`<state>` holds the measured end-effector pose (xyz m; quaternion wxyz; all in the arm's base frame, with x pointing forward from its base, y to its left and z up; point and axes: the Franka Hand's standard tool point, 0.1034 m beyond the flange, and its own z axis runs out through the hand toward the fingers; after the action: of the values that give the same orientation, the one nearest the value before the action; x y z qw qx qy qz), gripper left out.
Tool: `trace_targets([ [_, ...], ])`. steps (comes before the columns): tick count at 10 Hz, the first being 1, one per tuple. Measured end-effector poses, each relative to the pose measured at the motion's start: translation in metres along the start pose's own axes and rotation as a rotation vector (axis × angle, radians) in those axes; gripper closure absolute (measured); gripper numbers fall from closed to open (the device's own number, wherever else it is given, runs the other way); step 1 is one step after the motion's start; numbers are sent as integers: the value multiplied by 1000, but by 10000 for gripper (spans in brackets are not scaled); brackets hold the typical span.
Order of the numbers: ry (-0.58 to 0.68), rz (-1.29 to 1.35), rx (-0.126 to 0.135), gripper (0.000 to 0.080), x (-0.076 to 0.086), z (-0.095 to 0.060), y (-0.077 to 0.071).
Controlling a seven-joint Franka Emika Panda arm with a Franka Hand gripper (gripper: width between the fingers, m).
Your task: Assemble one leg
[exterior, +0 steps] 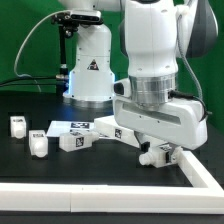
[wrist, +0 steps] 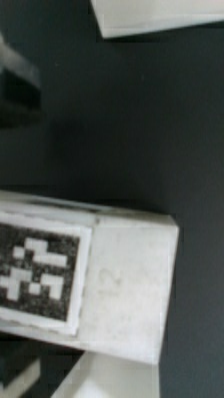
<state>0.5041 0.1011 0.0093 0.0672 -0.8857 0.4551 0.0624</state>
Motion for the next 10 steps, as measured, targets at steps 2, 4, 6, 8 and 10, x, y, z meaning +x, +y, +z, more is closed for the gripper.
trace_targets([
  [2, 0, -6, 0, 515, 0, 0, 0],
  [4, 2, -105, 5, 515, 13, -16, 3],
  [6, -2, -200, 18, 515, 36, -63, 20],
  [8, 18, -228, 37, 515, 48, -92, 50],
  [10, 40, -221, 43, 515, 45, -94, 58],
])
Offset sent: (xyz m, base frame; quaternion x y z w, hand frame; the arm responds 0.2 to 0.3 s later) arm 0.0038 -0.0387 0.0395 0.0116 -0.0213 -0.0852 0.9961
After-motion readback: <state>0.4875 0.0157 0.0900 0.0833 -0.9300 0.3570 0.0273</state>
